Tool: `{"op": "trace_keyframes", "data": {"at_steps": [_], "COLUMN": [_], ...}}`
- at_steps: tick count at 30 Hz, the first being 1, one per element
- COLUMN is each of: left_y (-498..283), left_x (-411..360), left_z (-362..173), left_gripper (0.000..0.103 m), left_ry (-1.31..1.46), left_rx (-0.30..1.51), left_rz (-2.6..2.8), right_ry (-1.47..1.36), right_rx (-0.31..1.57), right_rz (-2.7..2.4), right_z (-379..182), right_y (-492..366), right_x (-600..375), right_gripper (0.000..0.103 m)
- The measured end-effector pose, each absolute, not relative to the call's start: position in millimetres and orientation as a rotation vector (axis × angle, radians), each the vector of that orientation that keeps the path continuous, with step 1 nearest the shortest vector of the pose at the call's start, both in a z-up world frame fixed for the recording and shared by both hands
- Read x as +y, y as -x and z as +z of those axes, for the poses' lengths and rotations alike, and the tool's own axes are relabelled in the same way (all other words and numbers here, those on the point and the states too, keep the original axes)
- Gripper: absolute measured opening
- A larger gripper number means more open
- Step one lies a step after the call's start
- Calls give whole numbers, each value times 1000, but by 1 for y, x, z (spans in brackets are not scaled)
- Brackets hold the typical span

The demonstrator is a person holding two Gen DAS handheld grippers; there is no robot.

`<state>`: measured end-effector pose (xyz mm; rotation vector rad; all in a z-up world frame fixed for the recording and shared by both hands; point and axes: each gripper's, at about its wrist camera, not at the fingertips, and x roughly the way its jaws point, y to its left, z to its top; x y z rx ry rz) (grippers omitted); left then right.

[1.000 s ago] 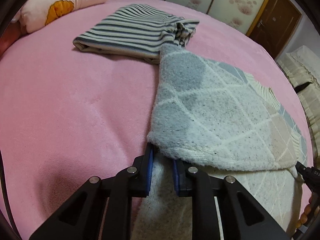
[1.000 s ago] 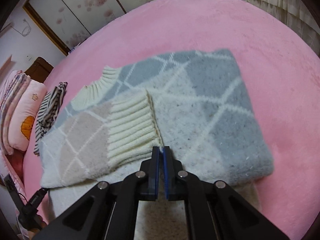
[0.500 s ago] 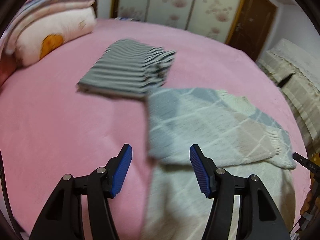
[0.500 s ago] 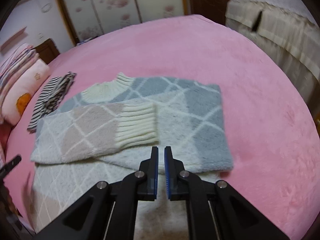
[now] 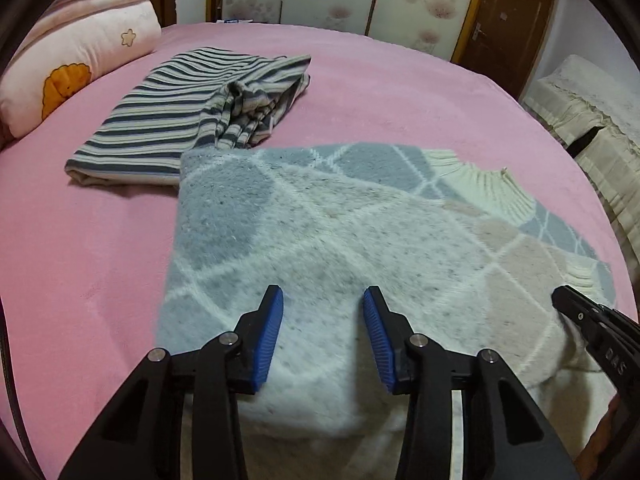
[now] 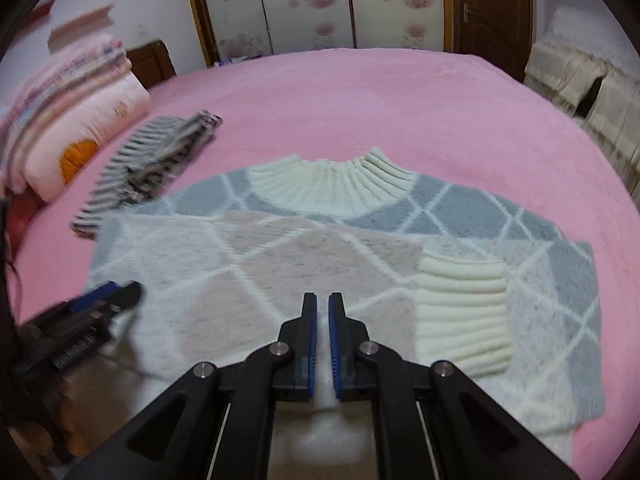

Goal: Fold small clothes

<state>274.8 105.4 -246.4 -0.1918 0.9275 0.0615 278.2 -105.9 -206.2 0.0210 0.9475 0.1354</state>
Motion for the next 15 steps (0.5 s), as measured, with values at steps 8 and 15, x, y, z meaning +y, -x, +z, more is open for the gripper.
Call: {"op": "trace_keyframes", "data": {"at_steps": [8,15], "left_y": [-278,-266], "left_x": [100,94], "left_z": [-250,-229], "left_gripper": [42,60], "left_ry": [94,77], "left_rx": [922,948], "left_rz": [38,41], "right_ry": [-62,-95], "right_rx": [956,970], "right_rz": [-2,-72], "right_z": [-214,-193], "right_y": [-269,-235], "right_x": [-188,-228], "right_gripper": [0,0]}}
